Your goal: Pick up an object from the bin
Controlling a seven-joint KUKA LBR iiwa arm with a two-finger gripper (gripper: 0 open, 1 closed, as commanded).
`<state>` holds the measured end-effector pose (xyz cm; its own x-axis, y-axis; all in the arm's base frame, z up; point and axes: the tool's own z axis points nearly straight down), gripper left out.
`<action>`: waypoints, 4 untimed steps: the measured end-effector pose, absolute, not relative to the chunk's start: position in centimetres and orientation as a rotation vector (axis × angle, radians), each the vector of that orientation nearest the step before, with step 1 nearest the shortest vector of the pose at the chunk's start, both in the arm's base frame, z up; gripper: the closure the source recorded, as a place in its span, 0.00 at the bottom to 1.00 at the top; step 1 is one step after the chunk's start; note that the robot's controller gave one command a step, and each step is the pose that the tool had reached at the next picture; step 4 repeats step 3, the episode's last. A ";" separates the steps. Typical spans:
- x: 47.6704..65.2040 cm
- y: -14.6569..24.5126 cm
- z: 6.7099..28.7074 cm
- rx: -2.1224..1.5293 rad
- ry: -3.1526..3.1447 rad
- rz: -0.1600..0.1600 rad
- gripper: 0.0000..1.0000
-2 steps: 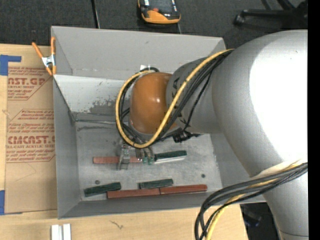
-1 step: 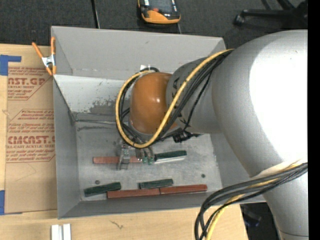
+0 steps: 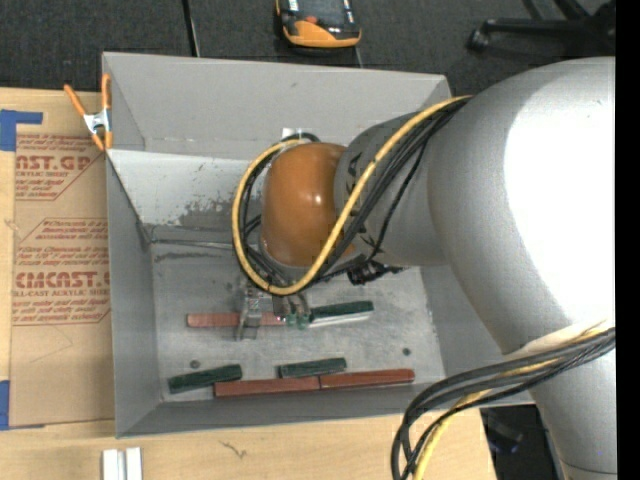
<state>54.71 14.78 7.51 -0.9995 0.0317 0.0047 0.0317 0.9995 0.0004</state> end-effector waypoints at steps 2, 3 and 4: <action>54.7 14.8 10.1 -0.050 -3.138 -0.001 1.00; 54.7 14.8 11.7 -0.050 -3.138 -0.001 1.00; 54.7 14.8 11.7 -0.050 -3.138 -0.001 1.00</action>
Offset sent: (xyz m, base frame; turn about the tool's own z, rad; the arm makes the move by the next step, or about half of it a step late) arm 0.0000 0.0001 0.0685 0.0000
